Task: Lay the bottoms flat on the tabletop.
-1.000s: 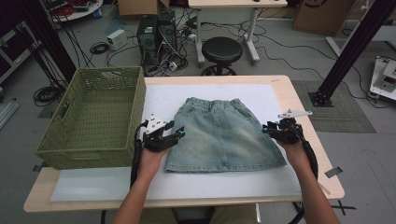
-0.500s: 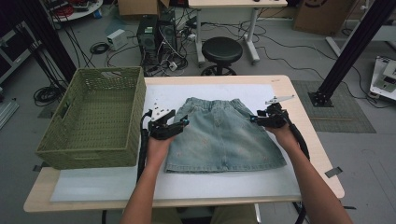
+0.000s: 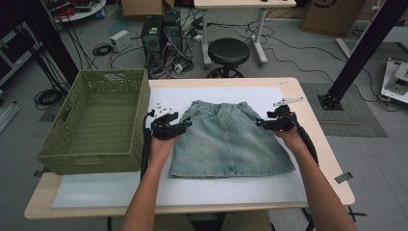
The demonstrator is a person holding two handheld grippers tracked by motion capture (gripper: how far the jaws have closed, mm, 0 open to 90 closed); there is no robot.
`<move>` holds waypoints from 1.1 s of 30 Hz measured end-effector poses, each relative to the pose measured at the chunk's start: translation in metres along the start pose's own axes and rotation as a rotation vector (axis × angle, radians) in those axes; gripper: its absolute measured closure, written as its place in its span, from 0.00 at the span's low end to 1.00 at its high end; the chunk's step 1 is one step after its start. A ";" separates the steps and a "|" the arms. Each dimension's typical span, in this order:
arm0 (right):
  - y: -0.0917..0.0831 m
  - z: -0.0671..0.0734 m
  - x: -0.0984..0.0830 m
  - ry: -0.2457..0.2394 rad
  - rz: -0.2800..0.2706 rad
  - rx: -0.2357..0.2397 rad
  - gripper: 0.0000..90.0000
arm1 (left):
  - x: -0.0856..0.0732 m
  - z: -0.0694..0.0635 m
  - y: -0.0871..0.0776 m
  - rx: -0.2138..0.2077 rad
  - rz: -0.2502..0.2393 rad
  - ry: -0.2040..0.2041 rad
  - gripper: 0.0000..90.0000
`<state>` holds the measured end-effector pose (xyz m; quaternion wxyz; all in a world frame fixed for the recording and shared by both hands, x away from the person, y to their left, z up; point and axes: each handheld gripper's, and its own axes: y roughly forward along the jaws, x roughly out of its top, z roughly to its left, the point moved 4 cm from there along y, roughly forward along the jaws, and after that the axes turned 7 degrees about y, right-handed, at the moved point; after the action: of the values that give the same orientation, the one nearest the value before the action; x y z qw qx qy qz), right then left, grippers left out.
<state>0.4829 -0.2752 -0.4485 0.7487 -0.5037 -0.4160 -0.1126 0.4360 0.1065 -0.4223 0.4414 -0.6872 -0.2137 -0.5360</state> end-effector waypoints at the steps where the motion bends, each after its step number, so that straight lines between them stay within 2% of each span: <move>1: 0.001 -0.001 0.001 0.005 -0.006 -0.001 0.47 | 0.001 0.000 0.001 -0.002 -0.003 0.007 0.46; 4: 0.008 -0.003 0.003 0.021 -0.015 0.000 0.55 | -0.002 0.000 0.006 -0.002 0.020 0.013 0.46; 6: 0.015 -0.002 0.001 0.029 0.005 0.007 0.61 | -0.003 -0.001 0.008 -0.003 0.031 0.015 0.46; 10: 0.028 0.003 -0.001 0.013 0.023 0.026 0.67 | -0.001 -0.002 0.008 0.007 0.022 0.013 0.46; 11: 0.031 0.004 -0.001 0.014 0.016 0.020 0.70 | -0.001 -0.002 0.008 0.008 0.022 0.014 0.46; 13: 0.036 0.003 -0.004 -0.005 0.041 -0.032 0.84 | -0.002 -0.003 0.009 0.010 0.028 0.022 0.46; 14: 0.036 0.003 -0.004 0.001 0.036 -0.038 0.92 | -0.002 -0.002 0.010 0.010 0.029 0.021 0.46; 15: 0.034 0.002 -0.003 -0.008 0.045 -0.044 0.97 | -0.002 -0.001 0.011 0.012 0.029 0.016 0.46; 16: 0.030 0.003 -0.002 -0.037 0.055 -0.070 0.98 | -0.003 0.000 0.012 0.012 0.029 0.006 0.46; 18: 0.019 0.001 0.001 -0.052 0.040 -0.112 0.98 | -0.003 0.002 0.013 0.013 0.023 -0.009 0.46; 20: 0.008 -0.007 0.003 -0.023 0.035 -0.138 0.98 | -0.005 0.004 0.015 0.014 0.023 -0.022 0.46; 22: 0.007 -0.015 -0.001 -0.011 0.065 -0.182 0.98 | -0.006 0.005 0.017 0.011 0.026 -0.025 0.46; 24: 0.008 -0.017 -0.003 0.007 0.072 -0.192 0.97 | -0.006 0.004 0.020 0.009 0.022 -0.025 0.46; 27: 0.010 -0.014 -0.002 -0.015 0.066 -0.211 0.89 | -0.004 0.004 0.023 -0.001 0.024 -0.036 0.47; 30: 0.008 -0.012 0.000 -0.004 0.050 -0.194 0.81 | 0.005 0.004 0.028 -0.013 0.024 -0.037 0.47; 33: 0.001 -0.010 0.002 0.001 0.028 -0.152 0.75 | 0.015 0.006 0.036 -0.023 0.030 -0.035 0.47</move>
<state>0.4893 -0.2825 -0.4489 0.7100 -0.5648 -0.3987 -0.1336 0.4716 0.0905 -0.4224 0.4377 -0.7046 -0.2048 -0.5196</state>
